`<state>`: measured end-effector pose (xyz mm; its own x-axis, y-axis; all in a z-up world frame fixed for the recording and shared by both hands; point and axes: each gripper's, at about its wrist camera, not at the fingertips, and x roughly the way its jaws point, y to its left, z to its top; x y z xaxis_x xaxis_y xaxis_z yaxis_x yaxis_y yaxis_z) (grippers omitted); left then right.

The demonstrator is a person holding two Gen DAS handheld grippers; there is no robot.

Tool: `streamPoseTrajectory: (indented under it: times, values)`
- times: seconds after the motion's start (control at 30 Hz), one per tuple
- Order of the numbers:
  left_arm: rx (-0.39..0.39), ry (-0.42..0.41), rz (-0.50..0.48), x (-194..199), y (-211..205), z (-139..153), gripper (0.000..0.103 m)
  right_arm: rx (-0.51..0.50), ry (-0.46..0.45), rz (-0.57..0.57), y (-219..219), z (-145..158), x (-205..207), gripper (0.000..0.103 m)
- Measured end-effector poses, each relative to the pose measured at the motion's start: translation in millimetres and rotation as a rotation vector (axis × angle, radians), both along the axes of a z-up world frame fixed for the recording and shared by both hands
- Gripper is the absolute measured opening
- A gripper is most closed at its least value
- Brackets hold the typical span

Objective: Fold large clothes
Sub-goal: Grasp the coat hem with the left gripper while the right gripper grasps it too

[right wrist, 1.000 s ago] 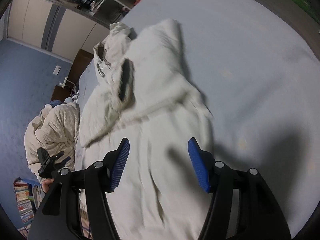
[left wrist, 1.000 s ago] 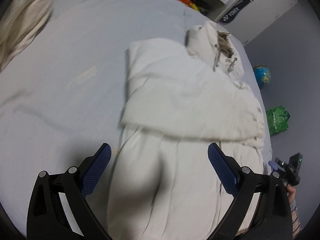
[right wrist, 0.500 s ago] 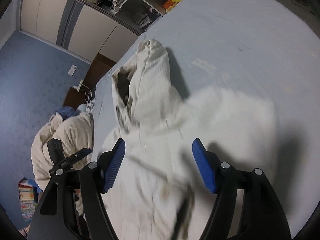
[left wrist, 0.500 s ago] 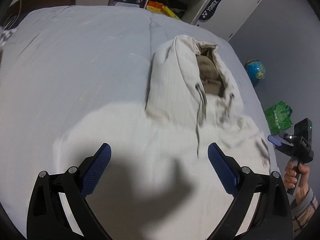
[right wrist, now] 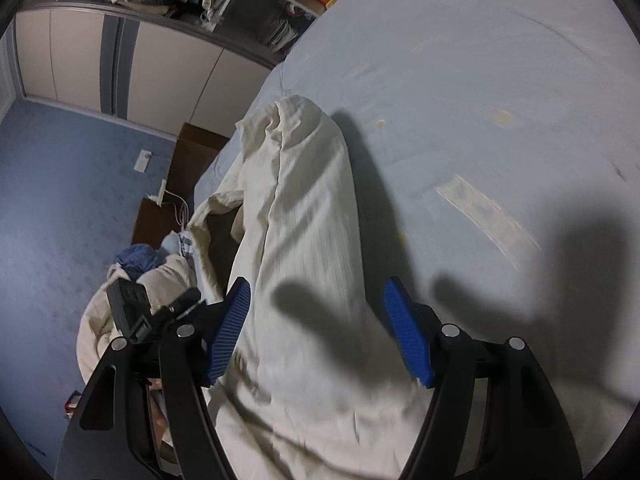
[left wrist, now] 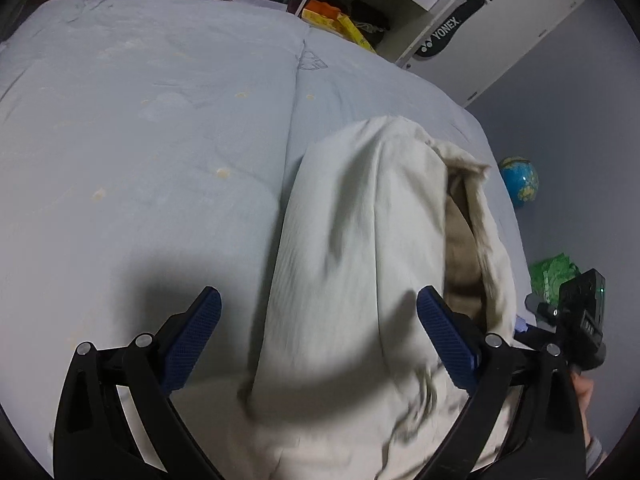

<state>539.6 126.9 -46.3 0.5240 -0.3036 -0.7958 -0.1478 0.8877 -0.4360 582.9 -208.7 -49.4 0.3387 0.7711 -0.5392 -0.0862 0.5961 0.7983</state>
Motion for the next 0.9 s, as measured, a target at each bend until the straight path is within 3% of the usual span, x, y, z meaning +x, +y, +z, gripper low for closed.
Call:
streamPoseTrajectory:
  times: [0.23,0.27,0.3,0.33,0.37,0.47,0.67,0.9]
  values:
    - [-0.083,0.018,0.023,29,-1,-14,0.094,0.024,0.020,-0.001,24,-7,32,0.066]
    - [-0.082,0.022,0.020,31,-2,-15,0.089,0.026,0.016,0.004,29,-6,34,0.065]
    - [-0.083,0.016,0.009,32,-5,-14,0.082,0.020,0.007,0.005,32,-4,33,0.059]
    - [-0.097,0.006,-0.010,33,-8,-14,0.058,0.009,-0.012,0.013,37,0,31,0.039]
    - [-0.103,0.005,-0.028,30,-11,-13,0.036,-0.007,-0.034,0.027,41,5,29,0.033]
    - [-0.062,-0.044,-0.079,15,-20,1,0.018,-0.012,-0.091,0.045,44,18,19,0.023]
    - [-0.067,-0.222,-0.167,-55,-25,51,0.015,0.000,-0.198,0.087,38,53,-28,0.023]
    - [-0.050,-0.323,-0.227,-156,-37,82,0.015,0.019,-0.286,0.136,26,84,-108,0.023]
